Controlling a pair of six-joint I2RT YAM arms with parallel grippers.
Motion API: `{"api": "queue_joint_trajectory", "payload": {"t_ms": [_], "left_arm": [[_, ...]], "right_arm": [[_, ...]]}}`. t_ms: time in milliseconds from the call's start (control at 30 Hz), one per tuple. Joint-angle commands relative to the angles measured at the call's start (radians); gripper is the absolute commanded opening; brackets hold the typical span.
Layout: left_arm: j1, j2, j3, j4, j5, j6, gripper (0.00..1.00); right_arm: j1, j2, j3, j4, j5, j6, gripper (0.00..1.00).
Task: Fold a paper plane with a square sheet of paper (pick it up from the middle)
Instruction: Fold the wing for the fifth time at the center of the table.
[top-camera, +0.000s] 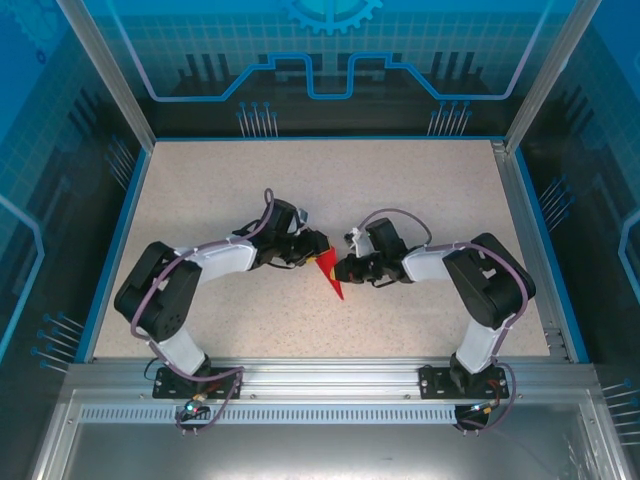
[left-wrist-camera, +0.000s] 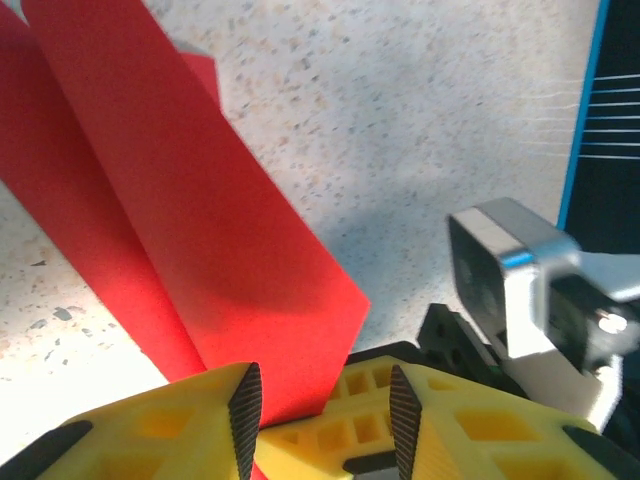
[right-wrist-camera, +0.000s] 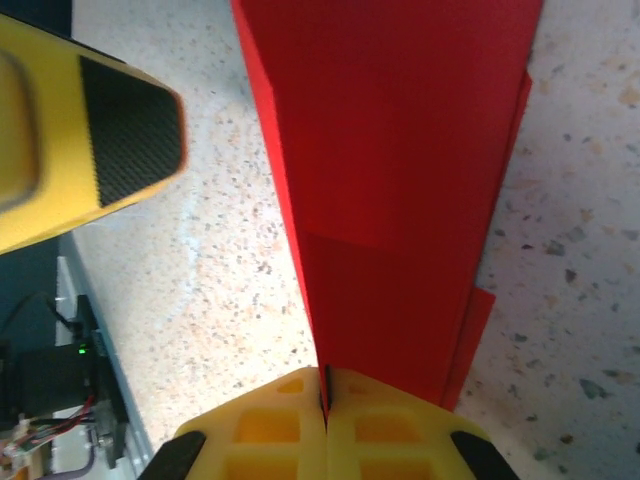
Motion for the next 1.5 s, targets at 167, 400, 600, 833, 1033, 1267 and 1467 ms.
{"api": "queue_joint_trajectory", "payload": {"t_ms": [167, 400, 600, 833, 1033, 1267, 1467], "left_arm": [[-0.006, -0.067, -0.041, -0.041, -0.046, 0.046, 0.42], [-0.006, -0.063, -0.051, -0.036, -0.043, 0.044, 0.42], [-0.005, -0.054, -0.049, -0.036, -0.038, 0.051, 0.42], [-0.005, -0.038, -0.047, -0.032, -0.027, 0.056, 0.42], [-0.006, -0.022, -0.040, -0.030, -0.014, 0.060, 0.42], [-0.006, -0.004, -0.038, -0.010, 0.012, 0.063, 0.42], [-0.006, 0.035, -0.039, 0.077, 0.048, 0.021, 0.42]], "right_arm": [[-0.035, 0.075, 0.074, -0.030, -0.175, 0.054, 0.01], [-0.046, 0.126, 0.077, 0.026, -0.233, 0.112, 0.00], [-0.063, 0.155, 0.092, 0.005, -0.243, 0.126, 0.00], [-0.072, 0.191, 0.108, -0.038, -0.259, 0.122, 0.00], [-0.077, 0.226, 0.125, -0.103, -0.255, 0.119, 0.00], [-0.079, 0.248, 0.161, -0.130, -0.261, 0.119, 0.00], [-0.080, 0.251, 0.168, -0.151, -0.254, 0.115, 0.00]]}}
